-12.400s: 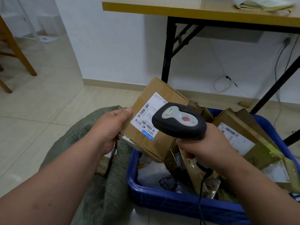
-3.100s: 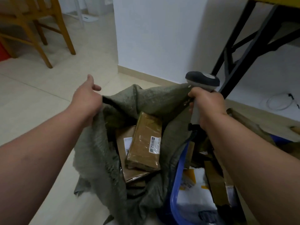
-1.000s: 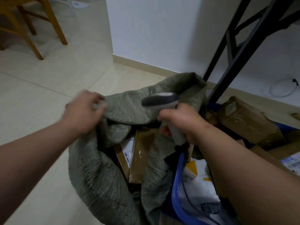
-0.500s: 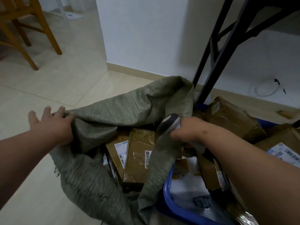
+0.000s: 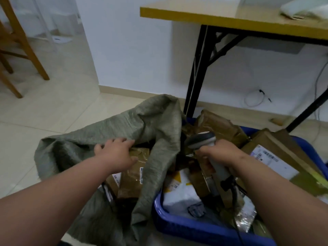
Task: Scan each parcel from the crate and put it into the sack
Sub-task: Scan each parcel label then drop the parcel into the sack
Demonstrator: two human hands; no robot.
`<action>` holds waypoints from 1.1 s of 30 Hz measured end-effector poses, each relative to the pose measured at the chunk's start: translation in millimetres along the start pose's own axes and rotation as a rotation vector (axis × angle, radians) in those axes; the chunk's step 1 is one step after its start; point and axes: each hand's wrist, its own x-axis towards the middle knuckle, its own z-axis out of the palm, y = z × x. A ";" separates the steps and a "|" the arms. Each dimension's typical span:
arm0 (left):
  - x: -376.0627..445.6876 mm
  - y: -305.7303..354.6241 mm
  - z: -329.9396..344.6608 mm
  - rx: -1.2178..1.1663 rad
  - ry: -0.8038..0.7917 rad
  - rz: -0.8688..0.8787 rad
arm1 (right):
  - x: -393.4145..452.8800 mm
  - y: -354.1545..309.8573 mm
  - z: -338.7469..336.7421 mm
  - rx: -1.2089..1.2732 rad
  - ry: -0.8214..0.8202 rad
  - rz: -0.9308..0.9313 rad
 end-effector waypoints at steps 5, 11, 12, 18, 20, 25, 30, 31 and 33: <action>-14.7 50.0 -17.0 -0.137 0.041 0.068 | -9.9 33.7 -20.7 0.202 0.082 -0.002; -24.6 109.5 -9.8 -0.293 0.119 0.141 | -6.8 78.8 -41.2 0.304 0.178 0.019; -24.6 119.3 -7.0 -0.335 0.125 0.160 | -5.6 84.7 -45.0 0.316 0.189 0.031; -16.9 175.4 17.4 -0.474 0.013 0.234 | 7.6 111.6 -62.0 0.355 0.225 0.093; -14.3 191.2 27.7 -0.513 -0.037 0.186 | 14.1 120.1 -63.9 0.341 0.225 0.113; -24.9 218.8 48.4 -0.775 -0.525 -0.009 | 28.0 140.9 -53.4 0.321 0.135 0.195; -36.7 244.0 61.1 -1.005 -0.722 -0.171 | 29.7 148.8 -32.3 0.343 0.030 0.216; -38.2 249.7 61.7 -1.092 -0.733 -0.220 | 29.3 149.6 -30.0 0.374 0.028 0.211; -40.8 257.4 62.8 -1.223 -0.706 -0.282 | 28.2 150.2 -29.4 0.473 0.046 0.208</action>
